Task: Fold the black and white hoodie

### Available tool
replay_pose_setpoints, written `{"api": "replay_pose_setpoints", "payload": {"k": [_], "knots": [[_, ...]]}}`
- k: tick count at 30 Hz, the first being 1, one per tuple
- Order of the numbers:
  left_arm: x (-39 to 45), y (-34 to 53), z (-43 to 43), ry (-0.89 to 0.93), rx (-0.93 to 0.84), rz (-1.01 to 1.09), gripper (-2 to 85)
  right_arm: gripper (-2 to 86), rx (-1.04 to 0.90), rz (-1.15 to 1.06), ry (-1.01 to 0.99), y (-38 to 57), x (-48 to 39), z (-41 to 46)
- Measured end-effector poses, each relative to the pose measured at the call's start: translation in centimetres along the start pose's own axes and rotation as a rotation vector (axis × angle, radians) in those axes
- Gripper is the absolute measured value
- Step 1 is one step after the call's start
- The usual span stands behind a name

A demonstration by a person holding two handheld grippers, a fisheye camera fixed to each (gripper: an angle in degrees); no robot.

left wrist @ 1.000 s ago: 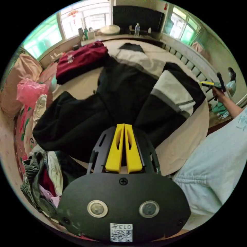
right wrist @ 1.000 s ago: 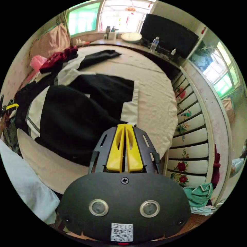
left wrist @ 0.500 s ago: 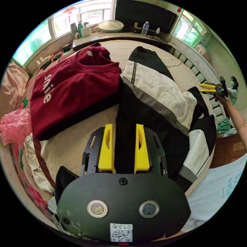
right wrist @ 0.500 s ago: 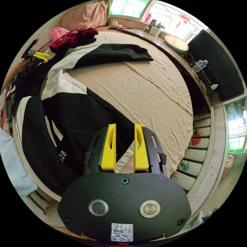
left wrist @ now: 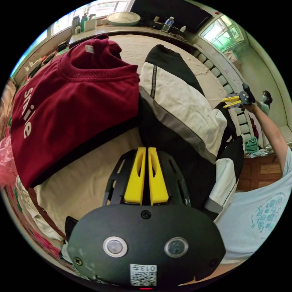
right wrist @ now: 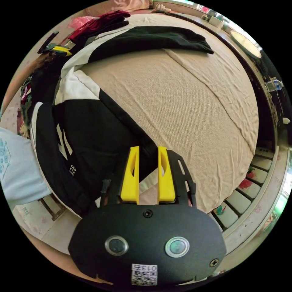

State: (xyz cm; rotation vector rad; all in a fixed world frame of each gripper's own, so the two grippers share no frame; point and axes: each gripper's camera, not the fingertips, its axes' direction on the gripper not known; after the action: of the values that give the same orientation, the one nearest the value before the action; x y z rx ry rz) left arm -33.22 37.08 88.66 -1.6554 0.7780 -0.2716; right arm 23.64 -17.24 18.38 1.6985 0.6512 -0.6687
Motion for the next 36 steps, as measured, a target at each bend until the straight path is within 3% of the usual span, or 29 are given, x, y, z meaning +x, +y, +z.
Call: {"api": "replay_pose_setpoints", "payload": {"k": [3,6,11,16,20,25,28,32,36], "knots": [[0.6,1.3,-0.7,-0.018,0.032,0.017,0.4,3.8,-0.035,-0.026,-0.028,-0.6,-1.2,-0.1],[1.8,3.4,-2.8,-0.019,0.122,0.053,0.0,2.5,-0.069,-0.095,0.121,-1.1,-4.6,-0.4],[6.6,8.2,-6.8,-0.084,0.294,0.207,-0.1,1.9,0.046,-0.138,0.474,2.0,-12.7,-3.8],[16.4,17.9,-10.3,-0.315,0.486,0.424,-0.1,2.1,0.26,-0.069,0.9,9.2,-23.5,-4.7],[23.1,25.3,-8.9,-0.48,0.449,0.56,0.0,2.5,0.301,0.012,1.097,14.4,-32.6,-1.8],[30.2,33.9,1.8,-0.701,0.169,0.773,0.1,2.6,0.186,-0.01,1.146,16.4,-39.7,5.2],[31.6,36.8,8.5,-0.871,0.103,0.895,0.1,2.7,0.108,-0.085,1.129,17.0,-41.5,9.7],[29.9,37.3,12.7,-0.764,0.015,0.881,0.1,2.7,0.088,-0.199,1.087,19.3,-42.6,12.5],[30.2,37.1,11.6,-0.72,0.03,0.804,0.2,2.2,0.063,-0.191,0.998,21.2,-42.6,10.7]]}}
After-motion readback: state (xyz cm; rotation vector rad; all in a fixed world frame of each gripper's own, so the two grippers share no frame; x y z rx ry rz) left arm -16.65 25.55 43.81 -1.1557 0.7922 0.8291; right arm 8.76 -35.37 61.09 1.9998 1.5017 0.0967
